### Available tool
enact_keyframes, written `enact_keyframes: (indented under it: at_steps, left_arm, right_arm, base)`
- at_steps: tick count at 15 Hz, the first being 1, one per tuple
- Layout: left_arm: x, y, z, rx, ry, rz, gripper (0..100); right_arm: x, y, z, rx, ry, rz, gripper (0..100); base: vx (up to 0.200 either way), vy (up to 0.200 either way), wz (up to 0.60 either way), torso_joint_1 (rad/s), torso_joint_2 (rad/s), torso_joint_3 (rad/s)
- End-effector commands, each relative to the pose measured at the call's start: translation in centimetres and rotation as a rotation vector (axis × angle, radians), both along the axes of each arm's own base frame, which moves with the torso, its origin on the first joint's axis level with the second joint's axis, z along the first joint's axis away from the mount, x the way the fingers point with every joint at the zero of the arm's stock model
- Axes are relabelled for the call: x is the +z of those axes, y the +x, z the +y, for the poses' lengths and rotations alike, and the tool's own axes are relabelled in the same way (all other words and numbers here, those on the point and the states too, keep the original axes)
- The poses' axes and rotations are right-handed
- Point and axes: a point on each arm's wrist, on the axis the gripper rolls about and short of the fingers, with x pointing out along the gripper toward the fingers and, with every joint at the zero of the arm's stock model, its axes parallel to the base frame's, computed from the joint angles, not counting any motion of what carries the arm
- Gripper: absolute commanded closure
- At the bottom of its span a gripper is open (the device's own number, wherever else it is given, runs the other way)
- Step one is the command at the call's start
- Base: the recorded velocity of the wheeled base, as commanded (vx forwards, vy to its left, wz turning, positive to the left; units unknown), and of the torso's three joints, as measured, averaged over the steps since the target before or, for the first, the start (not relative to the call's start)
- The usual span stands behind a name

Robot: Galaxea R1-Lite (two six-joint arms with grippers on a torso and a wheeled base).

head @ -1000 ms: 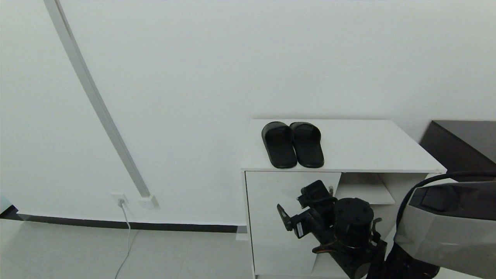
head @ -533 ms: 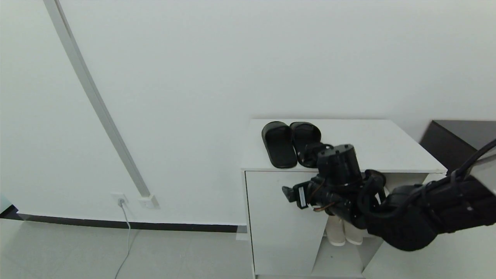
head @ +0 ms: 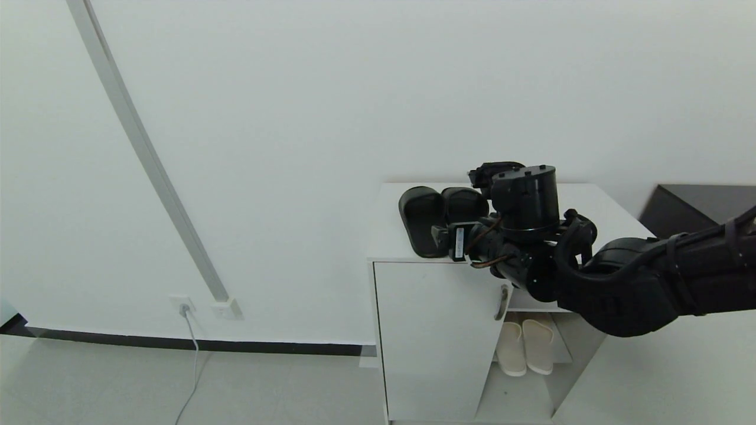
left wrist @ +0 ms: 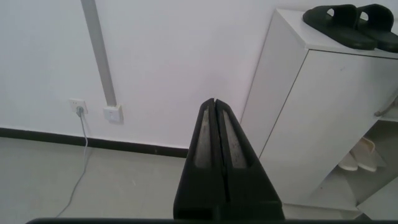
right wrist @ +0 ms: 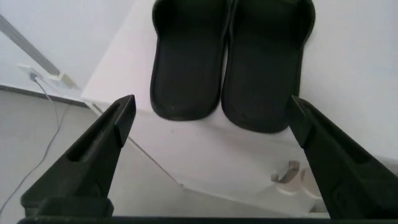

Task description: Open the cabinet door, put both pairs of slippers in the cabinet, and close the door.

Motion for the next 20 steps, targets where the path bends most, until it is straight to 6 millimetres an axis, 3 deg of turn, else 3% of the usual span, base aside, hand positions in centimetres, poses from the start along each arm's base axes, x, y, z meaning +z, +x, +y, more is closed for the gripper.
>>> enact_keyframes:
  at_steps: [1, 7, 13, 20]
  left_arm:
    - [0.0, 0.0, 0.0, -0.005, 0.001, 0.002, 100]
    - [-0.1, 0.0, 0.0, -0.005, 0.001, 0.004, 100]
    - [0.0, 0.0, 0.0, -0.005, -0.004, 0.0, 100]
    - [0.0, 0.0, 0.0, -0.004, -0.005, 0.002, 100]
  right_arm:
    - [-1.1, 0.5, 0.4, 0.001, -0.018, 0.01, 0]
    - [-3.5, 1.5, 1.2, -0.009, -0.031, 0.014, 0]
    - [-6.6, 3.9, 2.4, -0.017, -0.053, -0.023, 0]
    - [-6.6, 8.0, 2.5, -0.059, -0.068, -0.113, 0]
  base:
    - [0.2, 0.0, 0.0, -0.017, -0.01, 0.007]
    - [0.2, 0.0, 0.0, 0.005, 0.0, 0.001]
    - [0.0, 0.0, 0.0, 0.0, 0.0, 0.0]
    - [0.0, 0.0, 0.0, 0.0, 0.0, 0.0]
